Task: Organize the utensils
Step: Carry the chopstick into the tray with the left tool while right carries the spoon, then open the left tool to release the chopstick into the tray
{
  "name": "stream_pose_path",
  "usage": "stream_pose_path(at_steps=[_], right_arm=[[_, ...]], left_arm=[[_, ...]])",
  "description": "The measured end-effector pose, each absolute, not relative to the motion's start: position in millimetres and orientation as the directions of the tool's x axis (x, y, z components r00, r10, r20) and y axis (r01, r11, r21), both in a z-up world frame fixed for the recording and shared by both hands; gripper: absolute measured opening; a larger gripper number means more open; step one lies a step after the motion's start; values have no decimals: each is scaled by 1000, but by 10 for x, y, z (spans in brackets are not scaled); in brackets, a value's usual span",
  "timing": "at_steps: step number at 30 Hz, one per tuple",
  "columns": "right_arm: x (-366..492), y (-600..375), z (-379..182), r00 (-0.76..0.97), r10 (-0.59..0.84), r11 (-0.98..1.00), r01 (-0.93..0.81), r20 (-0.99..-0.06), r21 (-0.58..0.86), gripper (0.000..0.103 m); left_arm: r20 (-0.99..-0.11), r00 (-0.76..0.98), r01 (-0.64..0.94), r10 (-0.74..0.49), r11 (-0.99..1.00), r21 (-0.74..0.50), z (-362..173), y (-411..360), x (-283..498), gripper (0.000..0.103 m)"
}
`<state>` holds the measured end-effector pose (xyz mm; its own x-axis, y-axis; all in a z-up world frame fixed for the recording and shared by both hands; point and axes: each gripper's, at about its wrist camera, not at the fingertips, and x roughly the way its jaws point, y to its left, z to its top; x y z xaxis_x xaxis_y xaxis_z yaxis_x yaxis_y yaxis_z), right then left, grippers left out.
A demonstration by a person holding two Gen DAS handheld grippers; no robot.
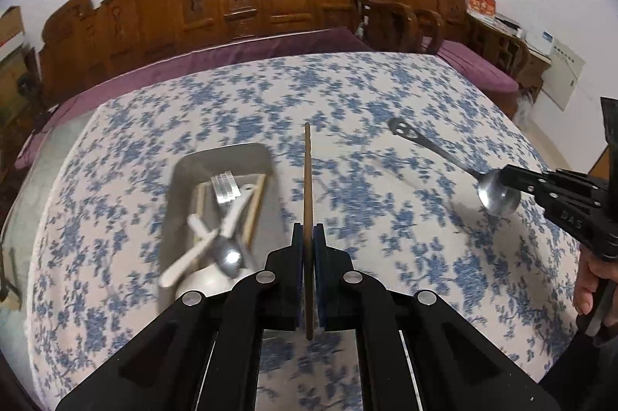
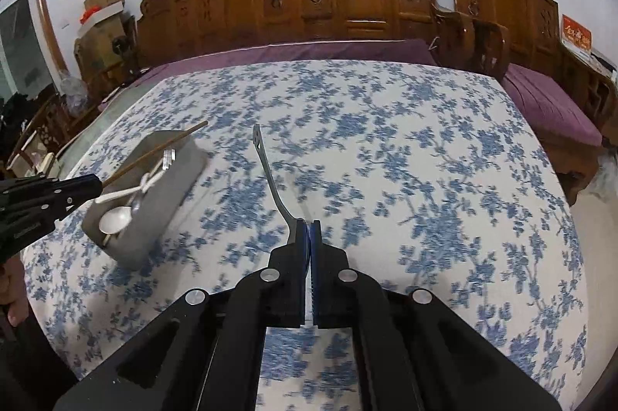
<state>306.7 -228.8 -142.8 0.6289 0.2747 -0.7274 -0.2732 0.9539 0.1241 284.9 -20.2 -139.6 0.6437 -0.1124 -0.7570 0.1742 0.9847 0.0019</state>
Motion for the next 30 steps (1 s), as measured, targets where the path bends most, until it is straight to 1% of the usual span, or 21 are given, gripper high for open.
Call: stream_pose_path(at_steps=[6,14,19,27,29,30], right_arm=[[3030,-1935,-1415,610,293,945,-301,-736,126,3],[3041,-1396,-1357,589,310,931,-348,-747,112,3],[3101,-1075,-1332,574,318,921,-377,-755,102,3],[3208,-671,-1353,558,316,909,-409,-767,78,3],[3235,-599,-1382,553,317,908,-411,-771,78,3],[3245,-565,-1399,552,314,909,-411,-773,76,3]], left_arm=[[-750,655,116,-92,993,-20,-1420,195,2812,4],[-768,635,56,-82,997,-61,-1676,562,2940,4],[-784,610,53,-118,993,-108,-1828,681,3055,5],[-783,607,64,-134,991,-120,-1887,772,3057,5],[-776,615,65,-136,990,-122,-1849,814,3050,6],[-772,622,64,-131,991,-117,-1826,831,3042,10]])
